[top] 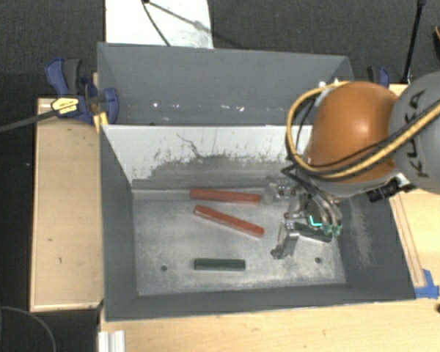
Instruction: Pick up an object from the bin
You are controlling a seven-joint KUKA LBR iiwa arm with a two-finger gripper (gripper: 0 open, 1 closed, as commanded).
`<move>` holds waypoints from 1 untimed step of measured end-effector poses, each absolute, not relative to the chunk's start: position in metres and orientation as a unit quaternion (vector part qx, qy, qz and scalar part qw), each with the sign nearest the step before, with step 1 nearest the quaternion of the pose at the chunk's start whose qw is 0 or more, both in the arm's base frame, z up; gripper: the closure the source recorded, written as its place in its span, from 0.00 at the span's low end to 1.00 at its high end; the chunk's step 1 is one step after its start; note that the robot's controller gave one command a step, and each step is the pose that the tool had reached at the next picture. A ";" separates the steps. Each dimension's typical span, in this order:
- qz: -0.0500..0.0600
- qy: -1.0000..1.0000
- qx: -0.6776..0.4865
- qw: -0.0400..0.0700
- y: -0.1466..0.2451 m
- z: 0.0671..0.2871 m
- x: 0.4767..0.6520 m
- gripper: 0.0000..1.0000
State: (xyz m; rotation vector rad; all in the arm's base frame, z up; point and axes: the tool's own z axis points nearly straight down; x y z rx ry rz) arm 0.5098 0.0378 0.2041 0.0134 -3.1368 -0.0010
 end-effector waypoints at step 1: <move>0.000 -1.000 0.029 0.002 0.036 0.072 0.553 0.00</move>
Offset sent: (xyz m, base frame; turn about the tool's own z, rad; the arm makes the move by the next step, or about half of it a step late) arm 0.0439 -0.0015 -0.1283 -0.0498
